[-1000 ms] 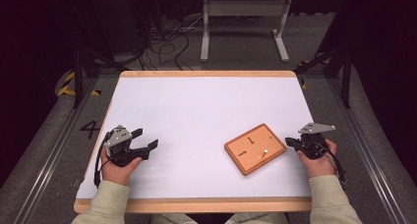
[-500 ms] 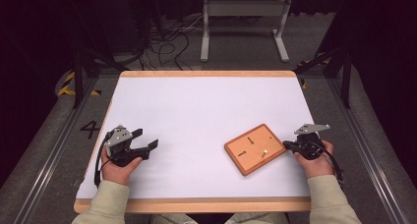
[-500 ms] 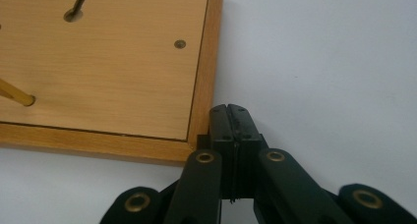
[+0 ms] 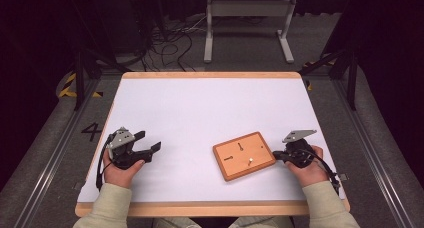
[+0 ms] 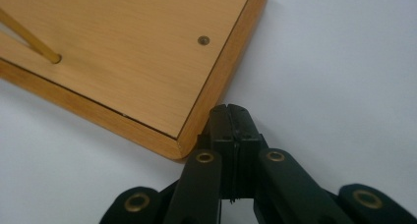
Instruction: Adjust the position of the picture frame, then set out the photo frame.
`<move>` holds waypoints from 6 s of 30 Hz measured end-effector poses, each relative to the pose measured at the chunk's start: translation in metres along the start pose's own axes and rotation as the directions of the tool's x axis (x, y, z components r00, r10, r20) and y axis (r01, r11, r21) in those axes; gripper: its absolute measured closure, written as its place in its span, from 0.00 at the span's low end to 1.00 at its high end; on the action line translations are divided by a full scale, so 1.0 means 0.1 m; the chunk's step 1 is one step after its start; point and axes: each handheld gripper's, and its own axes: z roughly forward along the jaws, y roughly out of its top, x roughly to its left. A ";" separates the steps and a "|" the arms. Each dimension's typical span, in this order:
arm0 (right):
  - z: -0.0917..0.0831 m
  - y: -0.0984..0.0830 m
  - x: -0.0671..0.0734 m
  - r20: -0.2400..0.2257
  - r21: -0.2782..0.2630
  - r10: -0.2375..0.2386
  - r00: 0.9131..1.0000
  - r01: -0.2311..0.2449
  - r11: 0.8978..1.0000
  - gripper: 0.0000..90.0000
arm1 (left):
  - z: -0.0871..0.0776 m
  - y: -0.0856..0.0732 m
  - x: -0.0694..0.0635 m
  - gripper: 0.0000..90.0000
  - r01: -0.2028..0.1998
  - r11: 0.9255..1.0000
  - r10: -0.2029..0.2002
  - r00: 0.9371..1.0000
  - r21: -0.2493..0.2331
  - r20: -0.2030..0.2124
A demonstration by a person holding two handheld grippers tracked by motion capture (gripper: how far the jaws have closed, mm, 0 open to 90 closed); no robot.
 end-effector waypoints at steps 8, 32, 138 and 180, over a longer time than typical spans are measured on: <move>0.07 0.11 0.30 -0.077 0.031 -0.099 0.992 0.102 0.994 1.00 | 0.01 0.00 0.00 0.27 -0.004 1.000 0.004 1.000 0.000 -0.001; 0.12 0.26 0.55 -0.063 -0.026 -0.216 0.974 0.214 0.976 0.87 | 0.02 0.07 -0.10 0.27 -0.022 1.000 0.022 0.999 -0.001 0.028; -0.24 -0.03 0.16 0.019 -0.224 -0.019 1.000 0.022 0.974 0.75 | 0.80 0.17 -1.67 0.92 -0.696 0.717 0.658 0.650 -0.050 0.380; 0.43 0.69 0.37 -0.316 -0.044 0.065 0.946 -0.083 0.996 0.24 | 0.69 0.00 -1.84 0.93 -0.804 0.589 0.794 0.558 -0.077 0.243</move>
